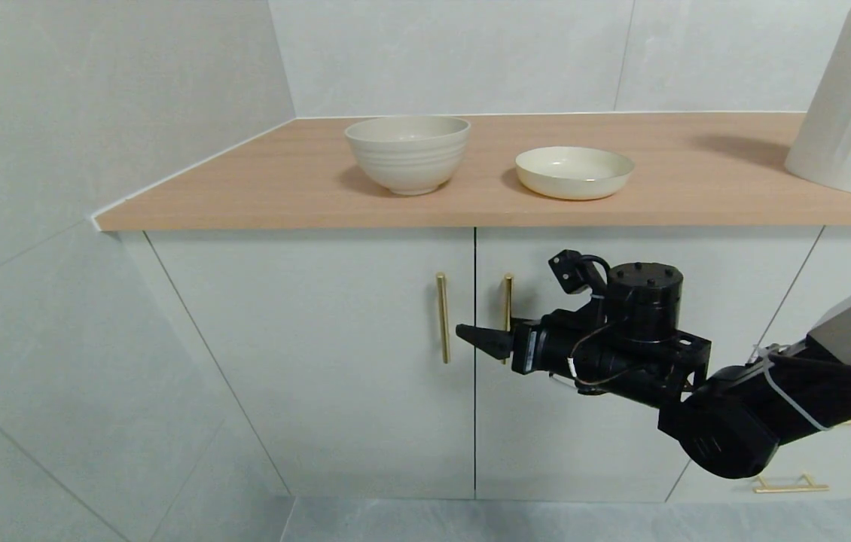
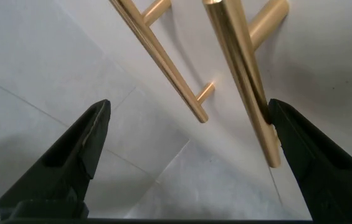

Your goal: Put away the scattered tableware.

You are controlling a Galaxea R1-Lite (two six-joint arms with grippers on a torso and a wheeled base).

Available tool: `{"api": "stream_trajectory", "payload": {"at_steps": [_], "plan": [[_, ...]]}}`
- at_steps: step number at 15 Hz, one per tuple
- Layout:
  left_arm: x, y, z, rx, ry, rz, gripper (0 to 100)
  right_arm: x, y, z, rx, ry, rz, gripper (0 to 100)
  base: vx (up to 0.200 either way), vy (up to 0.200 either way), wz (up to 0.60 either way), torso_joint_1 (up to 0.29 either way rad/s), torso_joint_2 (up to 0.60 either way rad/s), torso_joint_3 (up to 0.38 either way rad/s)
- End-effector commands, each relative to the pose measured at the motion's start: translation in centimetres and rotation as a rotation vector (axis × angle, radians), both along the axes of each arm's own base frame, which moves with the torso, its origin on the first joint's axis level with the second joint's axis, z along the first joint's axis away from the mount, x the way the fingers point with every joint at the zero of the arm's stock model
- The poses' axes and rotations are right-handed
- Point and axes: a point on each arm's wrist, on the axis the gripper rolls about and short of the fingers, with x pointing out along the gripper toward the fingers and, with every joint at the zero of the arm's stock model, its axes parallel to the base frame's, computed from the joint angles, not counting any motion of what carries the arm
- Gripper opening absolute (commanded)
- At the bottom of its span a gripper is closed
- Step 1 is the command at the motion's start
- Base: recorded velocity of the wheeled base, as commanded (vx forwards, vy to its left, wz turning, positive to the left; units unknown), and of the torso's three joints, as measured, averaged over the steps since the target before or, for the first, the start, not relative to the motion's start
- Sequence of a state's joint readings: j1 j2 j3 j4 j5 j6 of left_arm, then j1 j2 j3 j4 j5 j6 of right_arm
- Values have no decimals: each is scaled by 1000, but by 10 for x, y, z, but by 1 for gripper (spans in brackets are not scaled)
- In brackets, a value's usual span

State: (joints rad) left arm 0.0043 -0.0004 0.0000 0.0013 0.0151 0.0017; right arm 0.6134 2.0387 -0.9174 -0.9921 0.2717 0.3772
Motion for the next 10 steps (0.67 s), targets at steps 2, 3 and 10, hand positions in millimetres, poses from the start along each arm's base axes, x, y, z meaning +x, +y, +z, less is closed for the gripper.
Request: {"api": "stream_trajectory", "payload": {"at_steps": [2,3,10], "plan": [[0,0,0,0,1,1,100,-7,4,3,28,13,18,100,0,0,0,0,0,0],[0,0,0,0,1,1,100,-10,5,3,28,13,27,100,0,0,0,0,0,0],[0,0,0,0,1,1,100,-32,3,7,19,26,64,100,0,0,0,0,0,0]]}}
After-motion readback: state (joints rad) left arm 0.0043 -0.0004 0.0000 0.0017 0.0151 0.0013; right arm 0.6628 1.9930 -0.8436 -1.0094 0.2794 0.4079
